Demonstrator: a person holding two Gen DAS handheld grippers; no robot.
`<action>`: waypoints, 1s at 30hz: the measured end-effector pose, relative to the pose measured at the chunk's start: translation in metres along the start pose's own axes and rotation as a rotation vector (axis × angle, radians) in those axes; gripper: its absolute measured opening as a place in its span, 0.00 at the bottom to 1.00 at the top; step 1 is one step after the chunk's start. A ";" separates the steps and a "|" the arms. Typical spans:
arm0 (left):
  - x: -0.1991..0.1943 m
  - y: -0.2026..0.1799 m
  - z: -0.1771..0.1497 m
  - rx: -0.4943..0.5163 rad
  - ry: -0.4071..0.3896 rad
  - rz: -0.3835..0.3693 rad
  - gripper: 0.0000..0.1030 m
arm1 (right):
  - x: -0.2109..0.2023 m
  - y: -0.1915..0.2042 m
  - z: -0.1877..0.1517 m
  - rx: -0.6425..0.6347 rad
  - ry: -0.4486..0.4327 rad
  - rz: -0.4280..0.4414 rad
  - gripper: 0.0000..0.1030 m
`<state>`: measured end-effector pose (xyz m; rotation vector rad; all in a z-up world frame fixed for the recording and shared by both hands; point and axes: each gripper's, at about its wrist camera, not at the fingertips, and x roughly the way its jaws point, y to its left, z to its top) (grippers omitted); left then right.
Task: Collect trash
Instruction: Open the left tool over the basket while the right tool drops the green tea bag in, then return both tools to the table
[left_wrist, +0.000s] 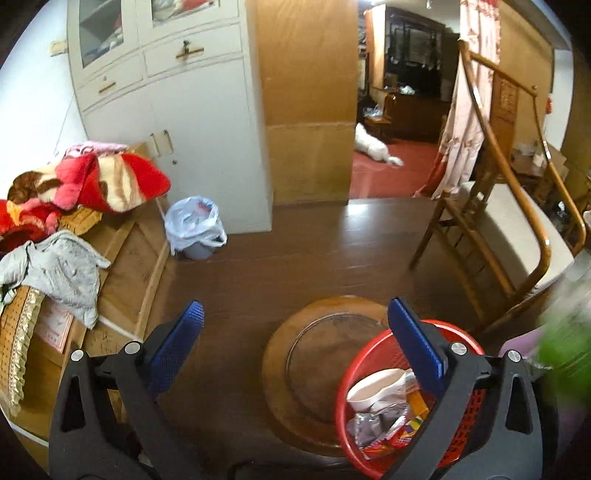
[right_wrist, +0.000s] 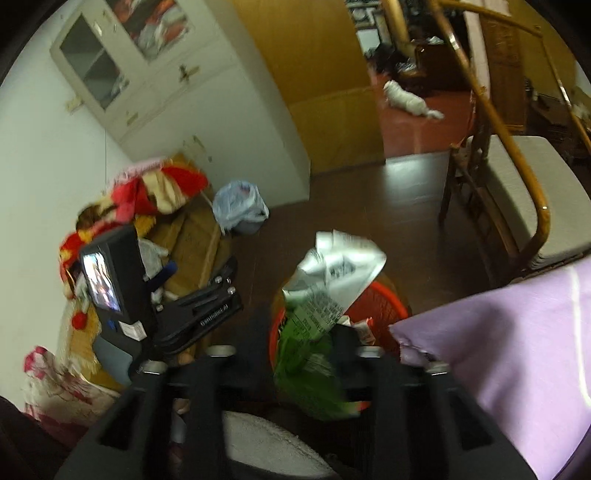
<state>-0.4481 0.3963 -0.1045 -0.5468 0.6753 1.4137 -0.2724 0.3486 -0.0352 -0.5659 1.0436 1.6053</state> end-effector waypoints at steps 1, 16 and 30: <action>0.004 0.003 -0.001 -0.001 0.014 0.003 0.93 | 0.005 0.001 -0.001 -0.010 0.006 -0.021 0.48; -0.021 -0.029 -0.006 0.120 -0.063 -0.021 0.93 | -0.027 -0.030 -0.008 0.078 -0.059 -0.084 0.56; -0.114 -0.044 -0.003 0.120 -0.268 -0.196 0.93 | -0.137 -0.033 -0.070 0.164 -0.278 -0.203 0.70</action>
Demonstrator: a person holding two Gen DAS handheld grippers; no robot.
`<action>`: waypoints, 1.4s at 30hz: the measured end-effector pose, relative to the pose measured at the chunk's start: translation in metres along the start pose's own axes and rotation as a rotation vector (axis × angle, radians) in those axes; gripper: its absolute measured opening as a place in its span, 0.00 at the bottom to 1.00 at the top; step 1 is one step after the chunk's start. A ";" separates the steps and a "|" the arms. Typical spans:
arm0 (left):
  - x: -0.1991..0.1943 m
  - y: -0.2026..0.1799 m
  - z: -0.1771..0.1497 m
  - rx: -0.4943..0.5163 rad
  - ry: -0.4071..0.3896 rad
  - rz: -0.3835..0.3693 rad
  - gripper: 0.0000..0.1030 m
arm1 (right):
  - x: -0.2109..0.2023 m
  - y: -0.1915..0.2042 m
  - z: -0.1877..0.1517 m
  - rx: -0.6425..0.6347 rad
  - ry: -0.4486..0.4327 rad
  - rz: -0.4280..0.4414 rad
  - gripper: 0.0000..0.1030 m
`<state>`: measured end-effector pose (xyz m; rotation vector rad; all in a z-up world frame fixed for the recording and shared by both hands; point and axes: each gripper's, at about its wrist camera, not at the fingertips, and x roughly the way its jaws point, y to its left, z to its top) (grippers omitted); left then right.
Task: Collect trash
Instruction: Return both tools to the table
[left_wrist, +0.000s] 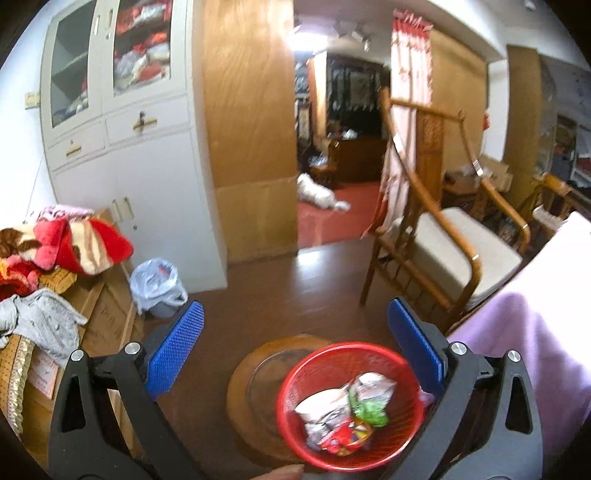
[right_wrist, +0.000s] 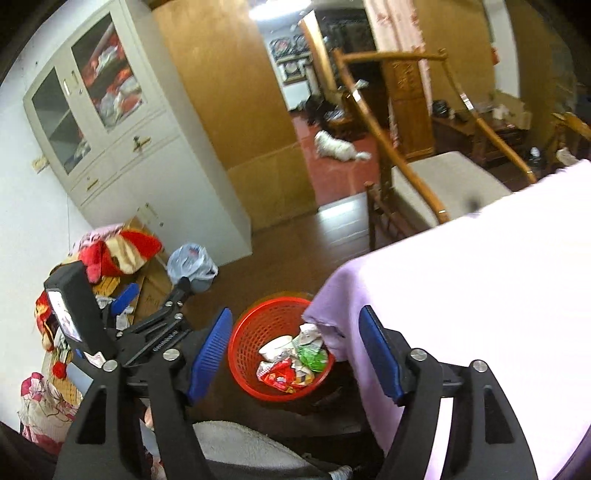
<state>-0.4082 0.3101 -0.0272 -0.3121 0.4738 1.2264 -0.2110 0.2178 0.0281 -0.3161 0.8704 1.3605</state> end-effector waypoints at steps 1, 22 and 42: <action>-0.010 -0.004 0.002 0.005 -0.023 -0.017 0.93 | -0.009 -0.003 -0.004 0.007 -0.016 -0.009 0.72; -0.121 -0.146 0.001 0.300 -0.098 -0.386 0.93 | -0.197 -0.167 -0.137 0.252 -0.247 -0.397 0.89; -0.116 -0.468 0.015 0.622 0.165 -0.923 0.93 | -0.296 -0.376 -0.256 0.702 -0.240 -0.753 0.90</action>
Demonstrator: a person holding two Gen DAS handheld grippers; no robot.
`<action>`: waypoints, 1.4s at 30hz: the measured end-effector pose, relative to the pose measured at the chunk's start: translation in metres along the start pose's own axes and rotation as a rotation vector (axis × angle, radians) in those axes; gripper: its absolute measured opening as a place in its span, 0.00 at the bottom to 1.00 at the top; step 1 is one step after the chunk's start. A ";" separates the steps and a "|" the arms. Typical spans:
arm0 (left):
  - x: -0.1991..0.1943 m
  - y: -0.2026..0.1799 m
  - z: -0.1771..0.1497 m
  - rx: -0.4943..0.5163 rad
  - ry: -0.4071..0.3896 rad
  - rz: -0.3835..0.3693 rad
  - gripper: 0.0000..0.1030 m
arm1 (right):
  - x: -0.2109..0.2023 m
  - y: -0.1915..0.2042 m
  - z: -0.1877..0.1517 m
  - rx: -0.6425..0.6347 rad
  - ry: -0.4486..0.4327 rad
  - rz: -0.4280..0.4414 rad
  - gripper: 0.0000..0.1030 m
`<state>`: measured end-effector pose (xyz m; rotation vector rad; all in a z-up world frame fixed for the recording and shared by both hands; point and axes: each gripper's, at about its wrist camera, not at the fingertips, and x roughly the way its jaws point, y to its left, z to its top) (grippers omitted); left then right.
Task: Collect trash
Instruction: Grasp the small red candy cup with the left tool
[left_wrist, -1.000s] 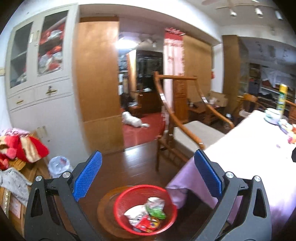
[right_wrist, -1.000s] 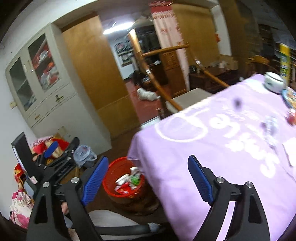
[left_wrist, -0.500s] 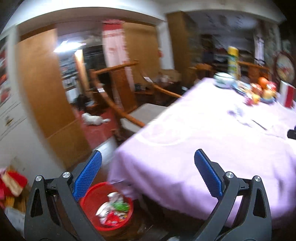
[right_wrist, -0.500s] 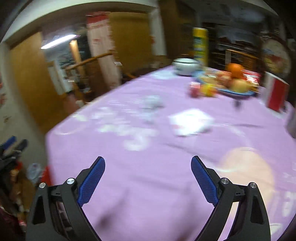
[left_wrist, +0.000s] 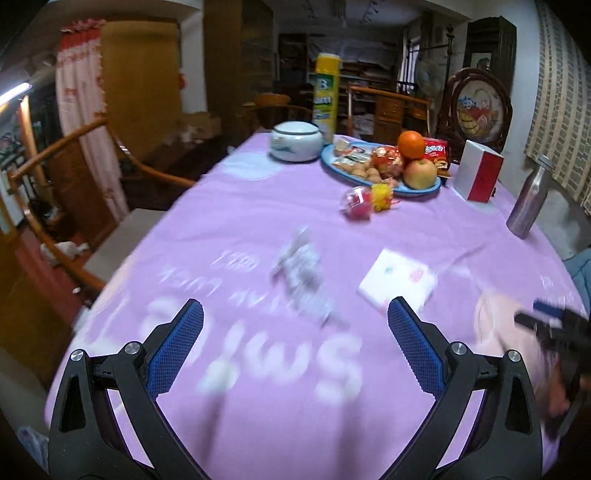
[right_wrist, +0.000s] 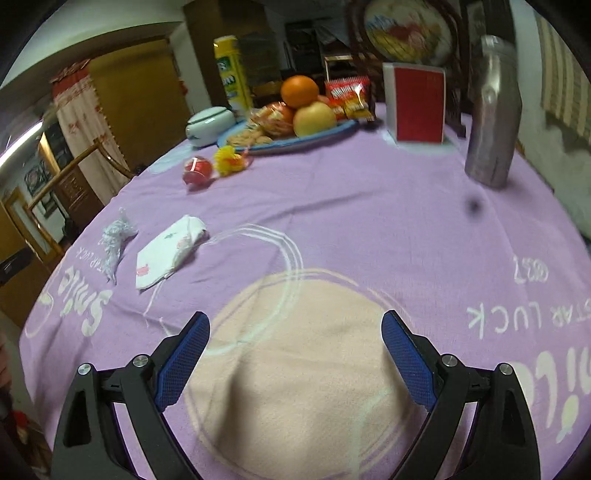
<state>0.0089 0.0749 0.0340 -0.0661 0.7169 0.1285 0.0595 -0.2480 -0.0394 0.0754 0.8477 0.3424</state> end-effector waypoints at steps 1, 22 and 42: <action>0.013 -0.003 0.009 -0.009 0.008 -0.011 0.93 | 0.000 0.000 0.000 0.005 0.003 0.003 0.92; 0.219 -0.064 0.111 -0.041 0.147 -0.187 0.93 | 0.029 0.015 -0.005 -0.093 0.098 -0.038 0.95; 0.213 -0.062 0.112 -0.023 0.145 -0.265 0.57 | 0.032 0.016 -0.004 -0.106 0.104 -0.028 0.96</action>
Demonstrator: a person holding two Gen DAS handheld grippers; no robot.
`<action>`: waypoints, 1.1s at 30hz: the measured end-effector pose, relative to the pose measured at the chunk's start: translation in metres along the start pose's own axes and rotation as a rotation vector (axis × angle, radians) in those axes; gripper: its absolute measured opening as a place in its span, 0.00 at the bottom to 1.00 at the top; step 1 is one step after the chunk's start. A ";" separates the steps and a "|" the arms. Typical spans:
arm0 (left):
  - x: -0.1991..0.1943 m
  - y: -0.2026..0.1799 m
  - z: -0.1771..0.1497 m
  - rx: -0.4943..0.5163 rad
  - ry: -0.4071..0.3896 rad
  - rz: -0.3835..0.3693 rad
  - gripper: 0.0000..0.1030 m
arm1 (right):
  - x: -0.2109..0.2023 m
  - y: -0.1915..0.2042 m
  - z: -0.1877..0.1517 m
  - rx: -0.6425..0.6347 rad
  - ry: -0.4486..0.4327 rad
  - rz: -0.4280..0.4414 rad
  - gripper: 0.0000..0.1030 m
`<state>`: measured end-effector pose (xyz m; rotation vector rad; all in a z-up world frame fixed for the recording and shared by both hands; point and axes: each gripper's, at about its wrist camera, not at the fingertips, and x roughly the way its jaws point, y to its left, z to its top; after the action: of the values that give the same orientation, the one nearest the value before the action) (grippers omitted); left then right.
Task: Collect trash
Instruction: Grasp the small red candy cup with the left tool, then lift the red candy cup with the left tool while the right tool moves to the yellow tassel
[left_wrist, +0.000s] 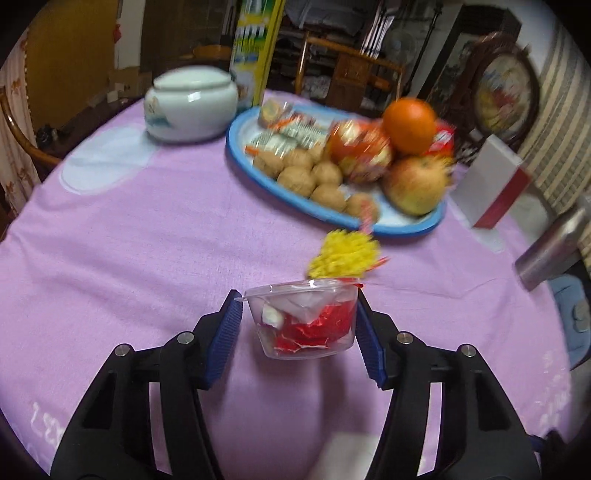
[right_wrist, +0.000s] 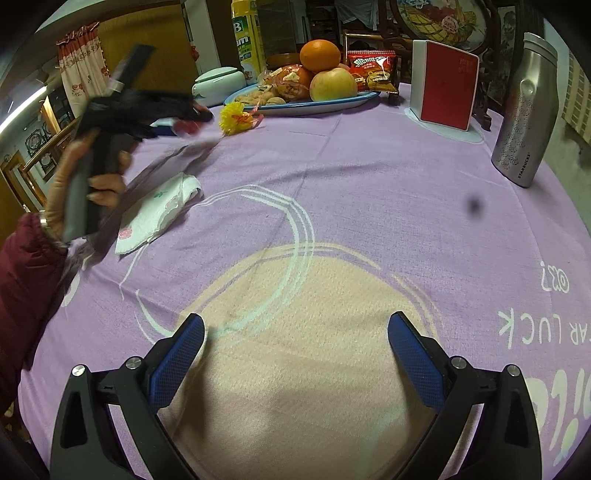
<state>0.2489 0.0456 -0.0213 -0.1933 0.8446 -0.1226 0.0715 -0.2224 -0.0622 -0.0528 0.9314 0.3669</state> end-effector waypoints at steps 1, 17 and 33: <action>-0.013 -0.003 0.000 0.002 -0.024 -0.010 0.57 | 0.000 0.000 0.000 -0.001 0.001 -0.001 0.96; -0.177 0.068 -0.132 -0.080 -0.115 0.115 0.57 | 0.002 0.007 -0.001 -0.036 0.015 -0.043 0.96; -0.165 0.123 -0.175 -0.197 0.021 0.117 0.61 | 0.004 0.014 -0.002 -0.039 0.026 -0.103 0.96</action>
<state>0.0124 0.1749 -0.0412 -0.3273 0.8867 0.0687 0.0675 -0.2090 -0.0646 -0.1416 0.9435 0.2891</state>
